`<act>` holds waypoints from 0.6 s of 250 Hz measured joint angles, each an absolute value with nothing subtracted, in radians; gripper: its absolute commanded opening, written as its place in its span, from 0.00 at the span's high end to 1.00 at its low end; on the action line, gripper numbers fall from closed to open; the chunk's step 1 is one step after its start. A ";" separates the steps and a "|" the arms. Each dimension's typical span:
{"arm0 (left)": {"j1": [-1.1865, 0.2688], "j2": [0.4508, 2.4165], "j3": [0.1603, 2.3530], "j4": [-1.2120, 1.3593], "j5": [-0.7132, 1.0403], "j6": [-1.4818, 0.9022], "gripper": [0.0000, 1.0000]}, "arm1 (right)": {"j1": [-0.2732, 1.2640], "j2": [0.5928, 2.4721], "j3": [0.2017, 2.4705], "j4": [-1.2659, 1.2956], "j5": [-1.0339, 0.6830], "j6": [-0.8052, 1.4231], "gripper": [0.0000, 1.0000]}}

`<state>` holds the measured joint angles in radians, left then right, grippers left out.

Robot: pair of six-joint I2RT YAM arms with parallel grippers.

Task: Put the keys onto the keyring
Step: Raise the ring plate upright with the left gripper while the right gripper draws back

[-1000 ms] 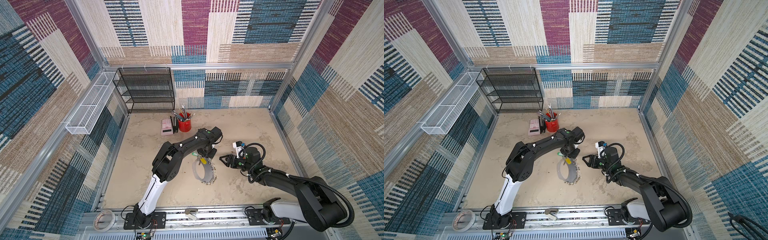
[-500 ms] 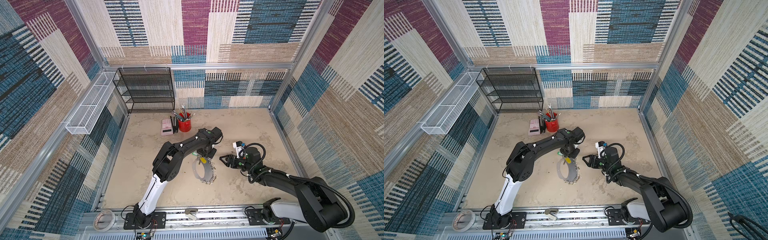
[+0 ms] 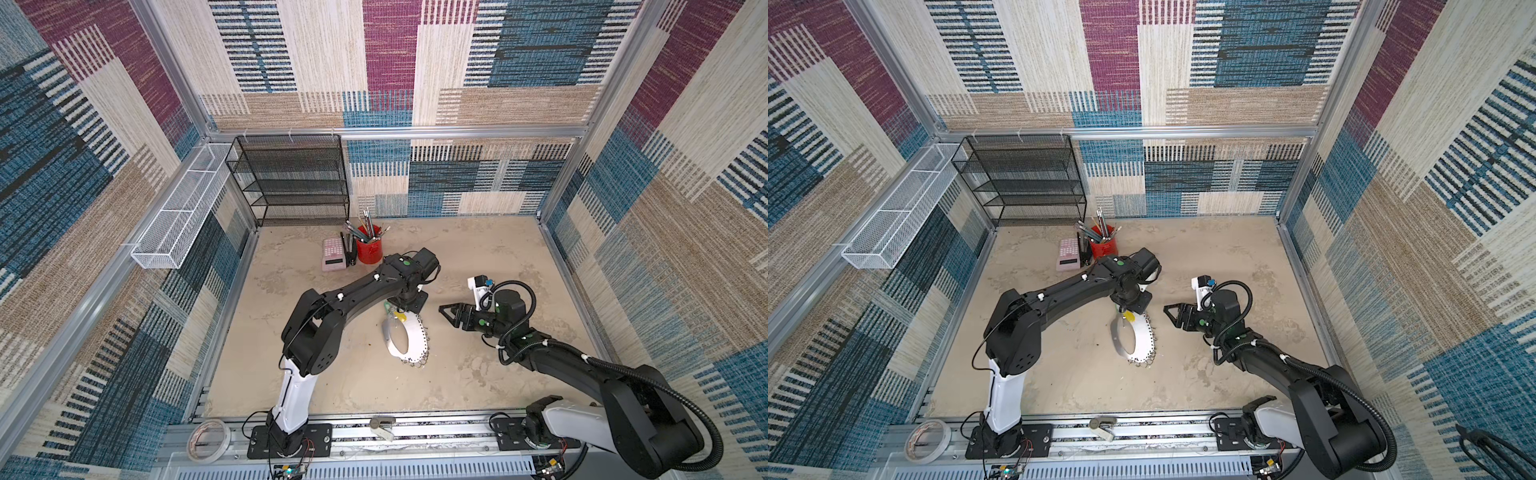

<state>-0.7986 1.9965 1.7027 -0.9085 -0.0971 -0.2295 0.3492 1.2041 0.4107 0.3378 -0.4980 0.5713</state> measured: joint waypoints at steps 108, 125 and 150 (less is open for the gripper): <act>-0.799 1.553 1.429 -0.685 -0.022 -0.207 1.00 | 0.349 1.154 0.555 0.290 -0.497 0.560 0.32; -0.799 1.494 1.380 -0.619 -0.016 -0.205 1.00 | 0.349 1.153 0.567 0.288 -0.498 0.560 0.32; -0.797 1.431 1.311 -0.522 -0.011 -0.204 1.00 | 0.349 1.152 0.577 0.287 -0.500 0.560 0.32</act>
<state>-0.7971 1.4307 1.3109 -0.5220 -0.0113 -0.2043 0.3492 1.1522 0.5766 0.2874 -0.5003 0.5598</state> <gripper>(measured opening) 0.048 0.681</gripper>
